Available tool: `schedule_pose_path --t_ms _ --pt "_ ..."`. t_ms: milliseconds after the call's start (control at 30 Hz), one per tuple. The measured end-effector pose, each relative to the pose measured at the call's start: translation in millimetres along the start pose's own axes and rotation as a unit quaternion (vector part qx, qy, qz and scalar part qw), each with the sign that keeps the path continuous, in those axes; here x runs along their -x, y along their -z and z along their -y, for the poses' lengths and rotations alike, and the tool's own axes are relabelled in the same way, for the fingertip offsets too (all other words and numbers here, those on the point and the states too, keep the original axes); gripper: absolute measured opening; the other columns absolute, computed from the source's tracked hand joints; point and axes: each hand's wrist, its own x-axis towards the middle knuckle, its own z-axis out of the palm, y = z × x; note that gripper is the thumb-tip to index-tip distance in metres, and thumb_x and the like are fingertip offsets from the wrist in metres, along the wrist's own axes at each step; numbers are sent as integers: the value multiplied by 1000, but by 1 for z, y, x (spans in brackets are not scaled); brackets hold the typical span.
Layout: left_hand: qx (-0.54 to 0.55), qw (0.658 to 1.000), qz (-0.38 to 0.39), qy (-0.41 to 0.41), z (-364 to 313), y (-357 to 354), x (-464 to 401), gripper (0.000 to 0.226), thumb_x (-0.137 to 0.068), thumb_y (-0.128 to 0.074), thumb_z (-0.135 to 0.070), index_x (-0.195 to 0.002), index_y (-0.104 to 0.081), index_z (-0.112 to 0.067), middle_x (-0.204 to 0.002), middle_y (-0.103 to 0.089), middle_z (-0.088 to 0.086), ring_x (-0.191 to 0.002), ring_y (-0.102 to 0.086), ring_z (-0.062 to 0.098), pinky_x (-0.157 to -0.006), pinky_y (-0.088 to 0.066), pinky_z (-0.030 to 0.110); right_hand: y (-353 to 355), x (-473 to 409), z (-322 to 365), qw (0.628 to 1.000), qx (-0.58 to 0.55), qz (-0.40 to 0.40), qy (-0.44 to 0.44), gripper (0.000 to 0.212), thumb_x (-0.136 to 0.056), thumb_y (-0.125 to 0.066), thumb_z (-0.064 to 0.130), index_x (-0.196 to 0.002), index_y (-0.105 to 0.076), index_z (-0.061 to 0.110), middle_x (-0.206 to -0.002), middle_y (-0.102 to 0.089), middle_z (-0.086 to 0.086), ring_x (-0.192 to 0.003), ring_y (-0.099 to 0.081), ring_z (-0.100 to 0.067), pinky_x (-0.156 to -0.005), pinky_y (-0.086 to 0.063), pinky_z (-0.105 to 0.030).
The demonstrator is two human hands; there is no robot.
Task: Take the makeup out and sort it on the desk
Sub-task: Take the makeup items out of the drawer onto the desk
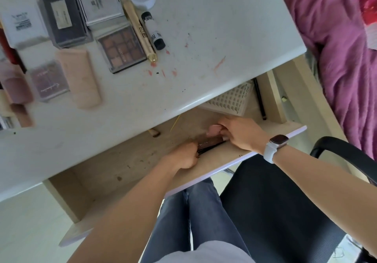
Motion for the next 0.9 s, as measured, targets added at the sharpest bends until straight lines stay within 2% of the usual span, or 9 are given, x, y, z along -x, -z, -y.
schedule_pose_path --t_ms 133,233,333,433,500,567,700,800,900 --pt "27 999 -38 -2 2 1 20 6 -90 -40 -7 -91 -42 -12 -81 -44 5 -76 -45 19 -64 -33 26 10 13 -2 996 -87 8 -17 17 -93 -48 23 -108 -54 18 -101 -63 -1 -81 -55 -17 -64 -40 -28" --pt "54 996 -66 -15 6 7 45 4 -93 -38 -11 -92 -40 -14 -83 -48 3 -77 -48 21 -64 -35 29 26 20 6 978 -204 26 -27 13 -93 -50 18 -102 -56 25 -89 -63 9 -69 -52 2 -58 -36 -13" --pt "67 994 -88 -18 14 22 78 5 -96 -35 -19 -93 -38 -16 -81 -50 2 -74 -49 19 -62 -35 32 55 26 26 943 -327 57 -31 23 -92 -53 17 -98 -53 39 -94 -59 26 -86 -54 16 -76 -40 -8" --pt "108 988 -111 -6 26 42 122 10 -97 -36 -21 -99 -43 -14 -91 -56 7 -77 -50 19 -67 -37 33 84 26 58 908 -416 49 -8 16 -90 -55 16 -101 -60 27 -98 -66 14 -95 -62 1 -89 -46 -21" --pt "142 979 -144 -5 38 52 152 6 -97 -38 -20 -91 -41 -19 -82 -53 -1 -70 -47 13 -60 -34 28 99 20 85 875 -483 18 -5 17 -88 -58 12 -104 -61 13 -97 -68 1 -92 -65 -11 -84 -53 -28" --pt "202 962 -181 13 55 57 181 11 -97 -39 -20 -87 -39 -26 -72 -48 -7 -63 -43 9 -56 -33 23 109 8 118 856 -517 -8 -10 20 -87 -58 10 -107 -59 8 -96 -66 -4 -85 -66 -14 -77 -55 -25" --pt "378 872 -303 66 100 56 229 17 -97 -38 -15 -85 -44 -27 -68 -42 -5 -62 -40 10 -59 -35 19 113 -23 192 853 -520 -39 -6 7 -89 -55 4 -89 -59 10 -78 -57 -5 -66 -56 -15 -59 -48 -24" --pt "504 746 -421 109 145 59 258 20 -97 -37 -7 -85 -47 -19 -69 -45 1 -61 -41 13 -59 -36 25 103 -47 258 876 -481 -41 7 6 -89 -54 7 -89 -60 10 -68 -51 -2 -59 -45 -13 -51 -37 -18" --pt "605 620 -480 138 194 69 280 19 -97 -35 -3 -86 -47 -14 -72 -48 2 -58 -42 12 -51 -37 20 82 -66 327 889 -456 -33 19 6 -91 -52 9 -93 -57 11 -67 -52 2 -57 -47 -10 -45 -35 -9"
